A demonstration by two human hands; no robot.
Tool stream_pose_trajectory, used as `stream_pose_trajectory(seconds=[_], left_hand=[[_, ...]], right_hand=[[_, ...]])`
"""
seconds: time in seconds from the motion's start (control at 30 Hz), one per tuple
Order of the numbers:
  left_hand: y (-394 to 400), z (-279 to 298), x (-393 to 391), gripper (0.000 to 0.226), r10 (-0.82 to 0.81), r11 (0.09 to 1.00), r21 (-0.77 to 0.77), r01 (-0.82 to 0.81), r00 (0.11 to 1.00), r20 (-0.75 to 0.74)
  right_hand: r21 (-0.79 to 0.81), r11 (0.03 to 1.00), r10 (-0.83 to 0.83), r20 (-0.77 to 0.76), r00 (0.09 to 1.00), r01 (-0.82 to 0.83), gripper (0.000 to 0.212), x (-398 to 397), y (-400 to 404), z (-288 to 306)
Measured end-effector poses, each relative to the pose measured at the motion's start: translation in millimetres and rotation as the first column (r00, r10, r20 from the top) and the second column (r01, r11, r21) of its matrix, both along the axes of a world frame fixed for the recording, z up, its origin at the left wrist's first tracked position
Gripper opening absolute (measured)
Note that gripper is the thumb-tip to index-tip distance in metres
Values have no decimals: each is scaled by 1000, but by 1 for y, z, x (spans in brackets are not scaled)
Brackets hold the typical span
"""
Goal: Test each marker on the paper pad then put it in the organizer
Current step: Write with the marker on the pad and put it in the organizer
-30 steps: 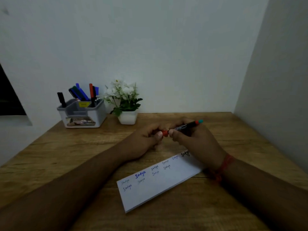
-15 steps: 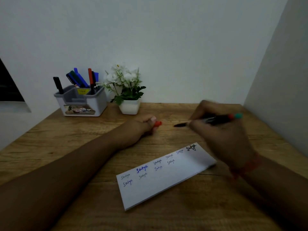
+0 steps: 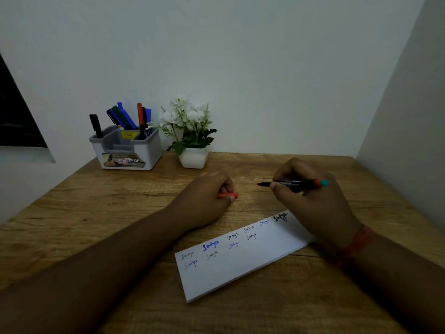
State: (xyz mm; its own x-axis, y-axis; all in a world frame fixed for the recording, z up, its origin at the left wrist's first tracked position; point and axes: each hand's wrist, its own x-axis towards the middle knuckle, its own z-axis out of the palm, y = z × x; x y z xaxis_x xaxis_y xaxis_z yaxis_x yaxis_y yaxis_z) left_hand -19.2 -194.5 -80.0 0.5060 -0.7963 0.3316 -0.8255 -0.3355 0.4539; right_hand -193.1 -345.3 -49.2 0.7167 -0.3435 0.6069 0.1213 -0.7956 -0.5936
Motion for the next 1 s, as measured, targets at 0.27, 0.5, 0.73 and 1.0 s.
stream_pose_trajectory(seconds=[0.27,0.5,0.73,1.0], left_hand=[[3,7,-5,30,85,994,-74,-81,994,64],[4,13,-24,64,89,995,22,-93,984,155],[-1,-1,-29,73,42,994,85,-68,962,270],[-5,-14,-31,77,17,976,195,-93,931,364]], right_hand=[[137,990,-15,-27,1000,18,12,-1,4,5],[290,956,-23,-49,999,37,8,-8,15,28],[329,939,1,-283,959,97,11,-36,31,13],[291,953,28,-352,936,81,11,-35,32,-1]])
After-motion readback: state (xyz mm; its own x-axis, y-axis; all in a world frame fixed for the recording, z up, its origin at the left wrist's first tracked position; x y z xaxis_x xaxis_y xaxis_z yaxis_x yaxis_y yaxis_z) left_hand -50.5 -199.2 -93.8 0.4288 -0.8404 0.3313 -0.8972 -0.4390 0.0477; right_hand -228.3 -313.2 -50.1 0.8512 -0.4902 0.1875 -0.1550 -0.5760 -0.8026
